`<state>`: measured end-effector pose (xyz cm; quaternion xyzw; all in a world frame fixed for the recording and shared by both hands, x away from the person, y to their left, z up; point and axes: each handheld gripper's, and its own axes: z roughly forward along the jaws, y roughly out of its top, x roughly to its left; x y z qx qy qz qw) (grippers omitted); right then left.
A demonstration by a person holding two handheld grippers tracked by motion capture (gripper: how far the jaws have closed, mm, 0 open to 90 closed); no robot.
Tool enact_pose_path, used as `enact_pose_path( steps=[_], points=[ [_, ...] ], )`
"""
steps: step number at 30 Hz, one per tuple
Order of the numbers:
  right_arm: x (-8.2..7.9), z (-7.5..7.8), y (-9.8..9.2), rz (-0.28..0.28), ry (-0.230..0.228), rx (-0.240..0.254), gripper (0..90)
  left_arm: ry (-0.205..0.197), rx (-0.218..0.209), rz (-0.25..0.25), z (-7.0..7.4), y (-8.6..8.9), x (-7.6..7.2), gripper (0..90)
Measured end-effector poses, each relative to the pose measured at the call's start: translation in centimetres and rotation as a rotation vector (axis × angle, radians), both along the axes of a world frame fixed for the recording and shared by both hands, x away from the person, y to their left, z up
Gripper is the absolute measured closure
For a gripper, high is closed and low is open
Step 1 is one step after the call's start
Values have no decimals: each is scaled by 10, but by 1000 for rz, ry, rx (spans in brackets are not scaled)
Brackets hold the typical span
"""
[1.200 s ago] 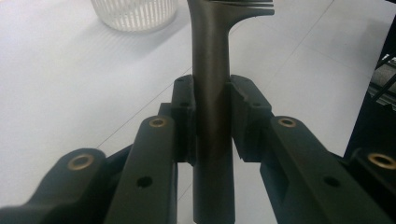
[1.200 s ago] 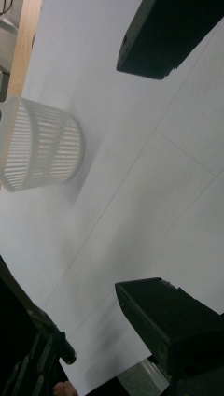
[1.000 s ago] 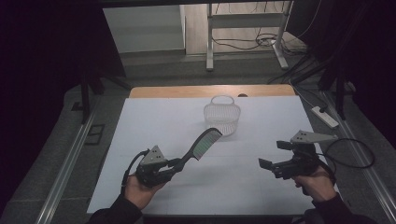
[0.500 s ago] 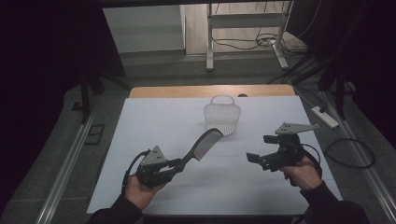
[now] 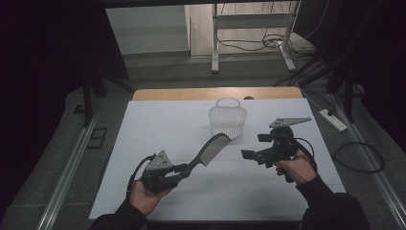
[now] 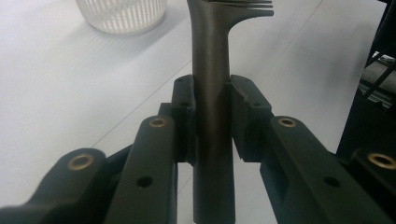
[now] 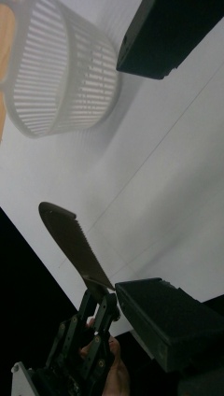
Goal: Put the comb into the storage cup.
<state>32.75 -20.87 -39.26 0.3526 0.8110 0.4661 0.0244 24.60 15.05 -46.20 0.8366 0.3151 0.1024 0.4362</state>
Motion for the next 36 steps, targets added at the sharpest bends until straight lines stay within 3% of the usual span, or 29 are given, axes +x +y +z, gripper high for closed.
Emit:
enact_pose_path(
  steps=[10,23,36],
  points=[
    [16,2,23,34,31,9,0,-3,4,-11,0,-3,-1,724],
    [39,-3,51,36,153,12,0,-10,4,-13,0,-4,-1,725],
    [54,-7,70,42,220,37,0,-22,5,-16,1,-6,-2,725]
  ],
)
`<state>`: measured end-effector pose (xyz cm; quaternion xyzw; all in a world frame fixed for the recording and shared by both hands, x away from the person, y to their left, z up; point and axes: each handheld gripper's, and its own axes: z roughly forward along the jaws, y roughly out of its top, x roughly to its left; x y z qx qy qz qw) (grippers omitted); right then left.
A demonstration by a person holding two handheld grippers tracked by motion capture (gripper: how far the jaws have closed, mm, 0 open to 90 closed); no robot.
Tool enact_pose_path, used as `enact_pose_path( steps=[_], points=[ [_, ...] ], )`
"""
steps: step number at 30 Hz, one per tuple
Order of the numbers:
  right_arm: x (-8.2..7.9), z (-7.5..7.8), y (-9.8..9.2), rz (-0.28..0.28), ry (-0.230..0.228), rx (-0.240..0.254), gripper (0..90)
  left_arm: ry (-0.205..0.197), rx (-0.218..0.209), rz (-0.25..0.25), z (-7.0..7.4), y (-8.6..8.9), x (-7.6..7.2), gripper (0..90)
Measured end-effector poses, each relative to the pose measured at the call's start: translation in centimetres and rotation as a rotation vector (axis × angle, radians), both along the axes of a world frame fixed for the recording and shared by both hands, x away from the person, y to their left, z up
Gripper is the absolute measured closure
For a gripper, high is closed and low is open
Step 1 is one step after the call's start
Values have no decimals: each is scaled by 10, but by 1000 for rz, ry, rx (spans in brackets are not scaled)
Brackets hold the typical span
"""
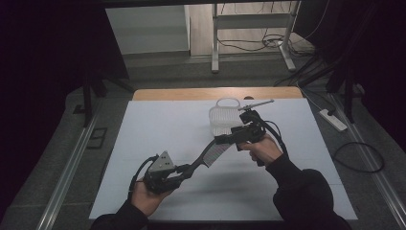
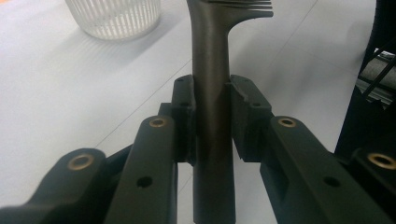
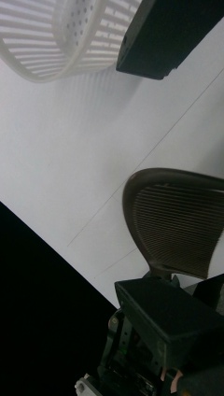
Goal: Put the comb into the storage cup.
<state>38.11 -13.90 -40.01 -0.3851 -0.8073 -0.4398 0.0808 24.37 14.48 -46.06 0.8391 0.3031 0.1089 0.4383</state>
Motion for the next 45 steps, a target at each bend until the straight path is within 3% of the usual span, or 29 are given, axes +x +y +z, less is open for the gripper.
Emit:
enact_pose_path(
  steps=[6,8,20,24,31,34,39,45],
  points=[
    [2,-3,8,11,28,-7,2,-5,-1,1,1,0,-1,725],
    [3,-4,8,3,36,-5,56,-7,0,2,1,0,-1,725],
    [6,-6,3,45,102,104,606,-18,17,8,0,-1,-1,724],
    [6,-6,2,38,104,113,708,-22,18,9,0,0,-1,724],
    [10,-11,-4,46,180,186,782,-14,30,2,-2,-2,0,723],
    [12,-13,-7,53,246,260,825,-15,44,2,-4,-4,0,722],
    [11,-12,-7,68,276,295,841,-5,45,-2,-6,-5,1,718],
    [10,-10,-7,62,279,307,842,9,2,7,-6,-1,3,692]
  ],
)
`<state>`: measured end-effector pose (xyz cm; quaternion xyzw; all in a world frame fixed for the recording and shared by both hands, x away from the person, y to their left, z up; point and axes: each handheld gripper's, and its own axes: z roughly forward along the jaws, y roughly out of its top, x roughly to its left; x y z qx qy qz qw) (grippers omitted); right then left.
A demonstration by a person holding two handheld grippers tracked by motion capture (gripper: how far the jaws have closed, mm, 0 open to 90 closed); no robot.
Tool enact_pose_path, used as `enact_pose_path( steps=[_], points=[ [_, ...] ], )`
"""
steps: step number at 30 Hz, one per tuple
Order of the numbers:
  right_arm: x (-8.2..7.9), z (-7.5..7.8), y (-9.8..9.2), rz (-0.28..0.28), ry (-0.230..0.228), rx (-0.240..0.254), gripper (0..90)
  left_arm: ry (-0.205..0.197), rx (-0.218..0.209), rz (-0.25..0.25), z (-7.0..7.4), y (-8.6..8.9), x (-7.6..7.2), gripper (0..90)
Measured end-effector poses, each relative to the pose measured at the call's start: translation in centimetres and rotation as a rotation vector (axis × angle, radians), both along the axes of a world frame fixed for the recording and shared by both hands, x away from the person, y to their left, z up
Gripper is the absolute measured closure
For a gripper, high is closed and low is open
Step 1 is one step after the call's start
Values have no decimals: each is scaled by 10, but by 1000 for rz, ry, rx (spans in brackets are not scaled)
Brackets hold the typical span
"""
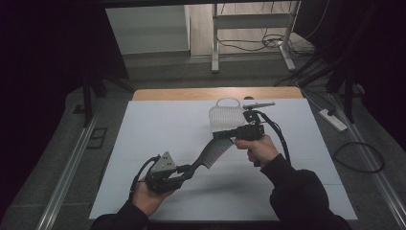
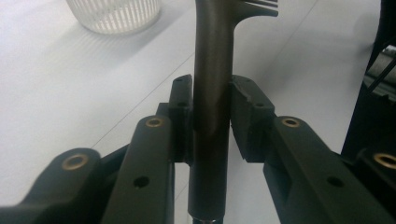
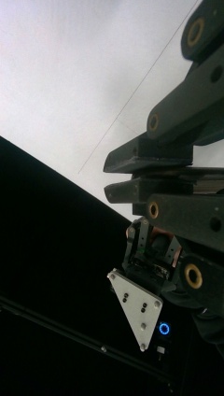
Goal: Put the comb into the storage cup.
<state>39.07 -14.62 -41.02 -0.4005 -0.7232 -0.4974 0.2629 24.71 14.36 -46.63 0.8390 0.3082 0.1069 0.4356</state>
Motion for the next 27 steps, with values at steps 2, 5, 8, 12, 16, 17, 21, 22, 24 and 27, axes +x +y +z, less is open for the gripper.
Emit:
enact_pose_path(
  steps=[2,5,8,12,16,17,21,22,24,27],
  points=[
    [-1,1,0,-6,-11,-3,842,-1,-14,13,1,2,1,639],
    [0,1,-2,-14,-17,-12,842,6,-39,31,2,5,1,555],
    [1,2,-4,-27,-21,-13,842,12,-41,37,2,6,2,480],
    [2,3,-6,-43,-26,-10,842,20,-40,47,2,7,2,369],
    [4,5,-11,-62,-29,-9,842,23,-61,69,4,12,2,266],
    [4,6,-13,-67,-30,-8,842,22,-64,80,4,13,2,236],
    [7,8,-18,-92,-36,-5,842,52,-54,109,4,17,3,106],
    [7,9,-20,-96,-38,-4,842,58,-44,115,4,18,3,83],
    [9,9,-22,-109,-40,0,842,62,-26,120,4,19,2,64],
    [11,11,-25,-127,-43,4,842,68,-29,137,5,23,1,48]
  ],
)
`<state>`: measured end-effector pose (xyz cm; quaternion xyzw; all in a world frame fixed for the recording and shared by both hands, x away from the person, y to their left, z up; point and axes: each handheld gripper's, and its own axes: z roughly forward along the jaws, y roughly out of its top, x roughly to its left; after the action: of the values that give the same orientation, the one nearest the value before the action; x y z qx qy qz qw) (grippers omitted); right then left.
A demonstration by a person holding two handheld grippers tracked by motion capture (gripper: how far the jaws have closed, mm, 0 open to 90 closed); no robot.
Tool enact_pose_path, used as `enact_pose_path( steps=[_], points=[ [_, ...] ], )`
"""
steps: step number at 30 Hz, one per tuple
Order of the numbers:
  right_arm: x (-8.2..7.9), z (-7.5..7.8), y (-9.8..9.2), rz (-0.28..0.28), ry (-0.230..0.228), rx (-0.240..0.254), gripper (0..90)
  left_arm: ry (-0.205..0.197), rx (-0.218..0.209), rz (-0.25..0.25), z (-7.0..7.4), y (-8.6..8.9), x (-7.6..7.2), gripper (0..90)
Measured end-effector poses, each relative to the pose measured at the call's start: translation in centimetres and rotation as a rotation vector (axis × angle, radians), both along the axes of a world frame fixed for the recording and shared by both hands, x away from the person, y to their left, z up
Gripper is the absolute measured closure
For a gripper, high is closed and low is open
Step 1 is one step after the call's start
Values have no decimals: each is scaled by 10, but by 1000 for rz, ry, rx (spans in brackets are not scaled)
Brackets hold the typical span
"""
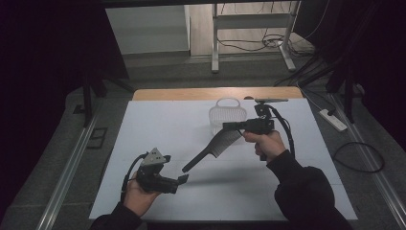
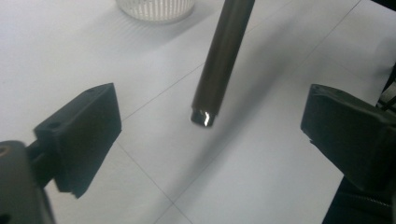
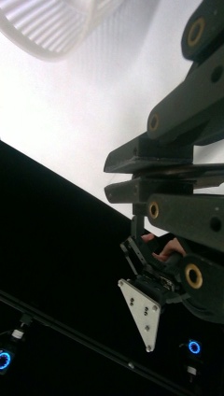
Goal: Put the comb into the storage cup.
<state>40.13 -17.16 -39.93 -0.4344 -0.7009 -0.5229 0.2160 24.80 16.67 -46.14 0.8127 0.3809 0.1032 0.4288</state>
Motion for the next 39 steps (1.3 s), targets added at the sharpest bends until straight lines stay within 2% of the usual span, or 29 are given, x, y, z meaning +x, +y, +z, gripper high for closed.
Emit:
enact_pose_path(
  steps=[2,7,16,22,27,33,39],
  points=[
    [2,1,-2,-11,-4,1,842,-3,0,15,0,3,-1,38],
    [5,6,-7,-37,-15,4,841,18,-24,26,0,16,-2,9],
    [10,15,-14,-78,-37,-4,842,9,-33,65,-1,36,-8,9],
    [13,21,-17,-99,-51,-12,841,36,-46,89,-4,49,-13,7],
    [16,25,-21,-120,-59,-14,842,45,-40,105,-8,57,-18,0],
    [20,29,-26,-144,-70,-19,841,64,-64,124,-11,66,-22,0],
    [24,32,-32,-175,-76,-21,841,65,-46,138,-12,70,-28,0]
  ],
)
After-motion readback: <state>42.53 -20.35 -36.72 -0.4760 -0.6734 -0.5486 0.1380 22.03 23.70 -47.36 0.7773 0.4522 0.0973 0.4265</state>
